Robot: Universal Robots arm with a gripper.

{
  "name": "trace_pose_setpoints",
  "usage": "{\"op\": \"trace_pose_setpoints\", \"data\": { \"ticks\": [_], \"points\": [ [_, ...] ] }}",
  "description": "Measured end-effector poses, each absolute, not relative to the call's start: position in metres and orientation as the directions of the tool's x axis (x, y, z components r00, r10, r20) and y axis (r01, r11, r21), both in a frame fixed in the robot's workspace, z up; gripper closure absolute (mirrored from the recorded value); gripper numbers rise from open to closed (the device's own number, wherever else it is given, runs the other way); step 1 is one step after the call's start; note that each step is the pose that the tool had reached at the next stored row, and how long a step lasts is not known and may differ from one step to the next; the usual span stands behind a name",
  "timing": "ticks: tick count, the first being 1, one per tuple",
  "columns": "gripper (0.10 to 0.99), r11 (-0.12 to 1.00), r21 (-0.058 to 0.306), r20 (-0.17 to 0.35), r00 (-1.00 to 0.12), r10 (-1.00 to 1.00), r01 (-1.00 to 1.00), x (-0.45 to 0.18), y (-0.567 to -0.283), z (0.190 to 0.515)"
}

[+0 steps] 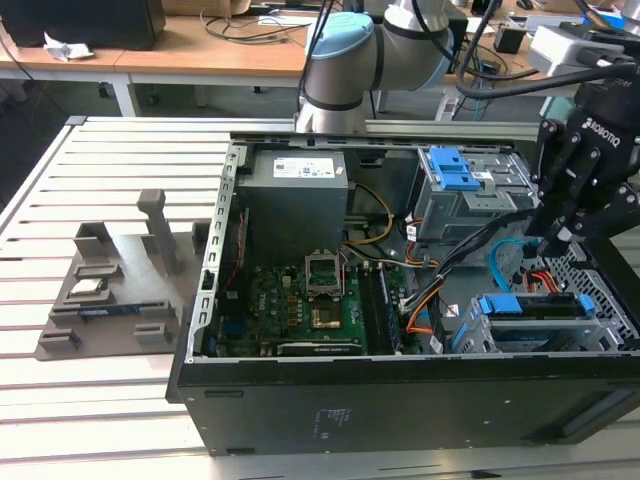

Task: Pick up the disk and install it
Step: 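Insert the second disk wire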

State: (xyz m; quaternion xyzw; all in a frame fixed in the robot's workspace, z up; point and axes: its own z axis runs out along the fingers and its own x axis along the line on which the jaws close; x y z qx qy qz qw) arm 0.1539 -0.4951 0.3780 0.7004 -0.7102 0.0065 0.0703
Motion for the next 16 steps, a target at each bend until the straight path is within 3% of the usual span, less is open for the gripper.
{"op": "trace_pose_setpoints", "data": {
  "ticks": [8,9,13,16],
  "points": [
    [0.741,-0.007,0.089,0.109,0.017,-0.994,-0.996,0.149,-0.495,0.370],
    [0.922,-0.007,0.089,0.109,0.017,-0.994,-0.996,0.149,-0.495,0.370],
    [0.925,-0.007,0.089,0.109,0.017,-0.994,-0.996,0.149,-0.497,0.370],
    [0.925,-0.007,0.089,0.110,0.017,-0.994,-0.996,0.151,-0.521,0.363]
  ]
}}
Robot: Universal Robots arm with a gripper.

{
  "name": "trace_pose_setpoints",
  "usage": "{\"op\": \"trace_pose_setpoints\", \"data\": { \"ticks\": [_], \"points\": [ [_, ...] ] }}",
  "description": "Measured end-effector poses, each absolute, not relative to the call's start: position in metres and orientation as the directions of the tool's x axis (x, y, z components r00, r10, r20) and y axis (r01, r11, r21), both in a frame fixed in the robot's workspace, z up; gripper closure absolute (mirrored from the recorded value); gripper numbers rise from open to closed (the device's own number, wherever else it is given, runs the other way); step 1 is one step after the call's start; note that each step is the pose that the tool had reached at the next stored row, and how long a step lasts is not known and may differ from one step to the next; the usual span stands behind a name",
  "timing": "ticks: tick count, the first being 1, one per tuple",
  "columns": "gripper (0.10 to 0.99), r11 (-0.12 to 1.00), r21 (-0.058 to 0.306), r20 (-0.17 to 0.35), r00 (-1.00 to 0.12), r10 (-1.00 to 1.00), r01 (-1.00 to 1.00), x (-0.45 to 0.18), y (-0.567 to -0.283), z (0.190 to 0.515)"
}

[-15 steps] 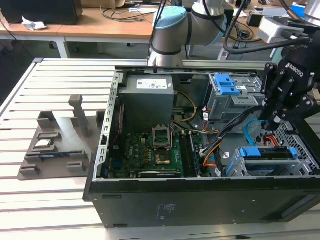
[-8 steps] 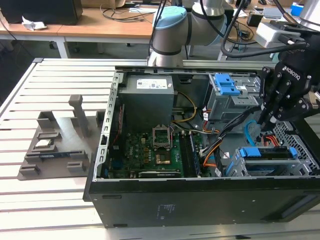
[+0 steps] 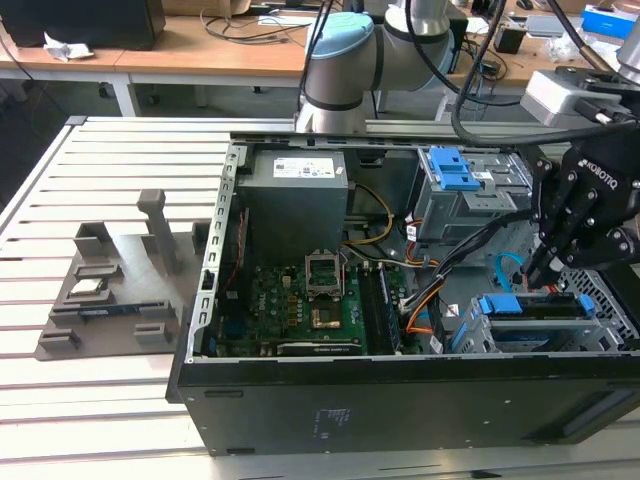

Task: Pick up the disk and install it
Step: 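Insert the second disk wire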

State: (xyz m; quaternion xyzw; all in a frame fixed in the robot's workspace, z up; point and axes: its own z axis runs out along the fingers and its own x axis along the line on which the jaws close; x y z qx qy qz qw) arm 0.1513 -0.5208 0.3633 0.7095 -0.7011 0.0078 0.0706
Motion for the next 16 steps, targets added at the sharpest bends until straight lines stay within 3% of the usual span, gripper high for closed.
{"op": "trace_pose_setpoints", "data": {
  "ticks": [16],
  "points": [
    [0.925,-0.007,0.090,0.105,0.017,-0.994,-0.996,0.167,-0.523,0.340]
  ]
}}
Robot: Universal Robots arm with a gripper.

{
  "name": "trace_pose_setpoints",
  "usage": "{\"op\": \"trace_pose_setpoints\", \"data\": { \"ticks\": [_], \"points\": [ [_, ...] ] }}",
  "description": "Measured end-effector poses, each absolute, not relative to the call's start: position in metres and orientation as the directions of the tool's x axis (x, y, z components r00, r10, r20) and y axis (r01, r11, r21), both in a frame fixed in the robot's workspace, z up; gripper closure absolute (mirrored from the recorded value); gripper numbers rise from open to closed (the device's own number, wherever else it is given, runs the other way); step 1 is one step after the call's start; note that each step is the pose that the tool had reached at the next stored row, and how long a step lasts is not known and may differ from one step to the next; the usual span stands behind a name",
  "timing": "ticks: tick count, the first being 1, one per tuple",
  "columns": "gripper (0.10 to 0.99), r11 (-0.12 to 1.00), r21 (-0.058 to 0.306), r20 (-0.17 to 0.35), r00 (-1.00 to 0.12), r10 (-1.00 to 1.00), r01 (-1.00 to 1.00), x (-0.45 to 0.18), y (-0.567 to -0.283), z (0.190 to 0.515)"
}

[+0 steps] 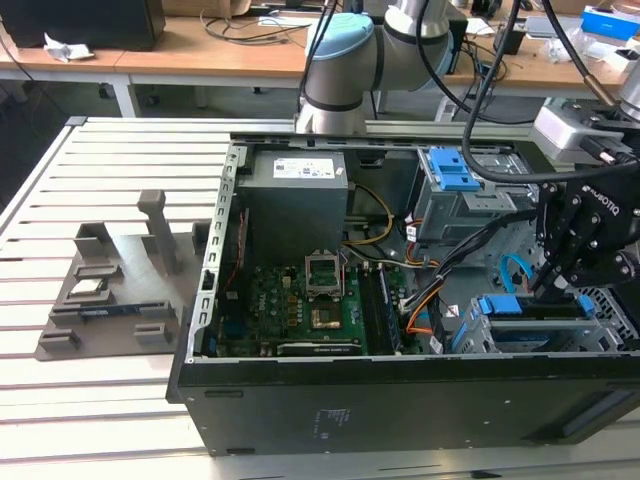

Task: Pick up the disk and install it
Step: 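Insert the second disk wire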

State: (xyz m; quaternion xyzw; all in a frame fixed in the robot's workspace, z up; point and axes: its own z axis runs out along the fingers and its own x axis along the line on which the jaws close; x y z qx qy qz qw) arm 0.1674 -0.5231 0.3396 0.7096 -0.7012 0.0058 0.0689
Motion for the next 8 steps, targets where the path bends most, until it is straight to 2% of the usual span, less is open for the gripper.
{"op": "trace_pose_setpoints", "data": {
  "ticks": [8],
  "points": [
    [0.925,-0.007,0.090,0.107,0.017,-0.994,-0.996,0.1673,-0.5240,0.3351]
  ]
}}
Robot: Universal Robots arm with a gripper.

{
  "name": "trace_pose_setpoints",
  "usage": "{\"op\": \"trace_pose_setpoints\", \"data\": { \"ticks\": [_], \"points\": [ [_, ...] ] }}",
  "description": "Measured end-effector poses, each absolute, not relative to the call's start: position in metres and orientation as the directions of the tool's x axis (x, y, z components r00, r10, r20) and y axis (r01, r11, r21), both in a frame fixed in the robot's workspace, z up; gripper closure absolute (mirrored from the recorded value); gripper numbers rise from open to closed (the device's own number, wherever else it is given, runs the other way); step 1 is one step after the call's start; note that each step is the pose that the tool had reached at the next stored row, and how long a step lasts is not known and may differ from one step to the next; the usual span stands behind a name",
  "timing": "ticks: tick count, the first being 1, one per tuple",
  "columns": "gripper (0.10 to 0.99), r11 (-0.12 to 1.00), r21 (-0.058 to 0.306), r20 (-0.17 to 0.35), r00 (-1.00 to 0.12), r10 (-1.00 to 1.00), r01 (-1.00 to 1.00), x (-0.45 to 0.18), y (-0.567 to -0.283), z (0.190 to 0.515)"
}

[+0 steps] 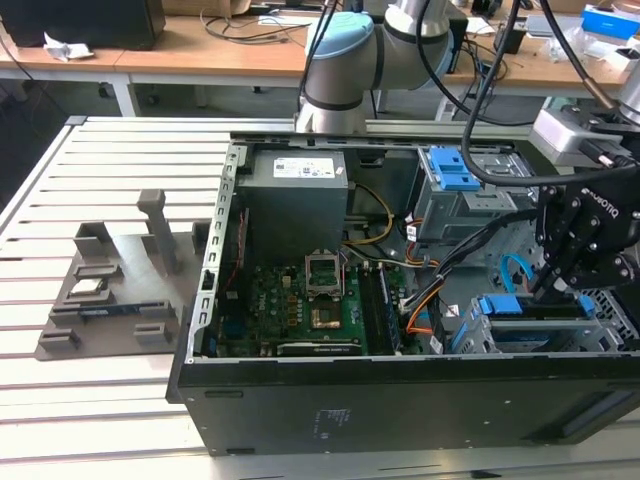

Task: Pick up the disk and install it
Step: 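Insert the second disk wire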

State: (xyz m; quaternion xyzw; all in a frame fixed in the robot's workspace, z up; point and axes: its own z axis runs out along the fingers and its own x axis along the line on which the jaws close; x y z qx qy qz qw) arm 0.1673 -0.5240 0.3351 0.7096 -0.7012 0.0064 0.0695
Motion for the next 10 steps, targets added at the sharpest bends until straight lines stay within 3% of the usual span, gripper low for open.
{"op": "trace_pose_setpoints", "data": {
  "ticks": [5,6,9,10],
  "points": [
    [0.914,-0.007,0.090,0.109,0.017,-0.994,-0.996,0.167,-0.524,0.335],
    [0.851,-0.007,0.090,0.109,0.017,-0.994,-0.996,0.167,-0.524,0.335],
    [0.851,-0.007,0.090,0.113,0.017,-0.993,-0.996,0.167,-0.518,0.349],
    [0.929,-0.006,0.090,0.115,0.017,-0.993,-0.996,0.167,-0.514,0.357]
  ]
}}
